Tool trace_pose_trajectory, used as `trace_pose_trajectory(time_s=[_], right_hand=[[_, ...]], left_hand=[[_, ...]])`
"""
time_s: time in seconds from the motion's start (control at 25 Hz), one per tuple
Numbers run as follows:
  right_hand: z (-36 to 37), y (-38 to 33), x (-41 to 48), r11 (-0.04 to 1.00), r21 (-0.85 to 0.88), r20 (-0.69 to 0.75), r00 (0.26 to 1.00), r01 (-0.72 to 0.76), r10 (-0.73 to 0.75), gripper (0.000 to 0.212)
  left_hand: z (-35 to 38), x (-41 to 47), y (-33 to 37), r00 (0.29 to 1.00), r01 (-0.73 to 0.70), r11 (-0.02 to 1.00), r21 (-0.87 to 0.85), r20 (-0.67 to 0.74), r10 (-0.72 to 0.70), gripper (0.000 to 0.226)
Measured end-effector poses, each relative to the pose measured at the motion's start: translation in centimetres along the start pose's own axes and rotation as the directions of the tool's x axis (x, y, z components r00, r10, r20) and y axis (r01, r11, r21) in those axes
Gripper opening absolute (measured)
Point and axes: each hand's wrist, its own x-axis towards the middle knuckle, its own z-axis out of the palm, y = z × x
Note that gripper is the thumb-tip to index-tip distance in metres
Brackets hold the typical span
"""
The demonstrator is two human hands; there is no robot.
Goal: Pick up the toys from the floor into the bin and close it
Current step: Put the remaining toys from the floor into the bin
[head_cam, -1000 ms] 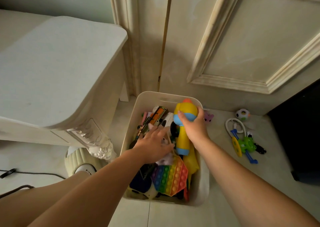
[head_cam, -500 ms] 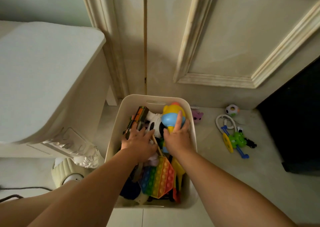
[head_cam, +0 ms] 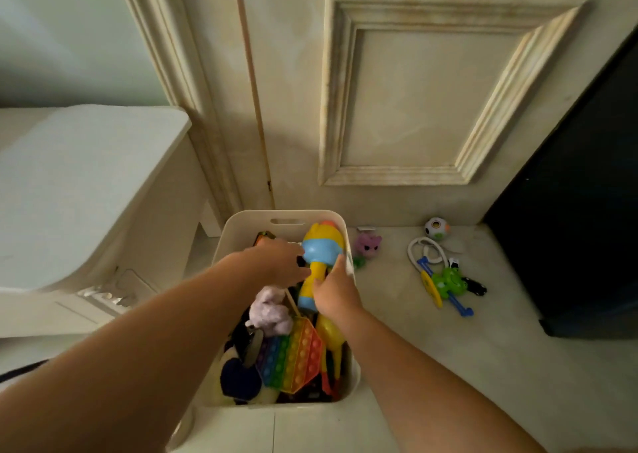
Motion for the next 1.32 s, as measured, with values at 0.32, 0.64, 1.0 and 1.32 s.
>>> trace_pose_trajectory(time_s=[0.32, 0.64, 1.0, 1.32], right_hand=[[-8.1, 5.8, 4.5, 0.987, 0.143, -0.427, 0.904, 0.074, -0.006, 0.034], [-10.9, 22.8, 12.9, 0.919, -0.116, -0.338, 0.885, -0.376, 0.320, 0.069], [-11.9, 25.7, 22.1, 0.801, -0.498, -0.108, 0.940, -0.333, 0.323, 0.100], [-9.3, 22.6, 19.5, 0.986, -0.010, -0.213, 0.963, -0.169, 0.163, 0.066]], left_hand=[[0.8, 3.7, 9.0, 0.931, -0.261, 0.939, -0.222, -0.314, 0.185, 0.036], [8.2, 13.1, 15.7, 0.968, -0.185, 0.913, -0.365, 0.092, 0.233, 0.054], [8.7, 21.4, 18.1, 0.963, -0.043, 0.895, -0.445, 0.221, 0.156, 0.059], [8.6, 22.5, 17.0, 0.938, 0.250, 0.613, -0.749, 0.345, 0.039, 0.079]])
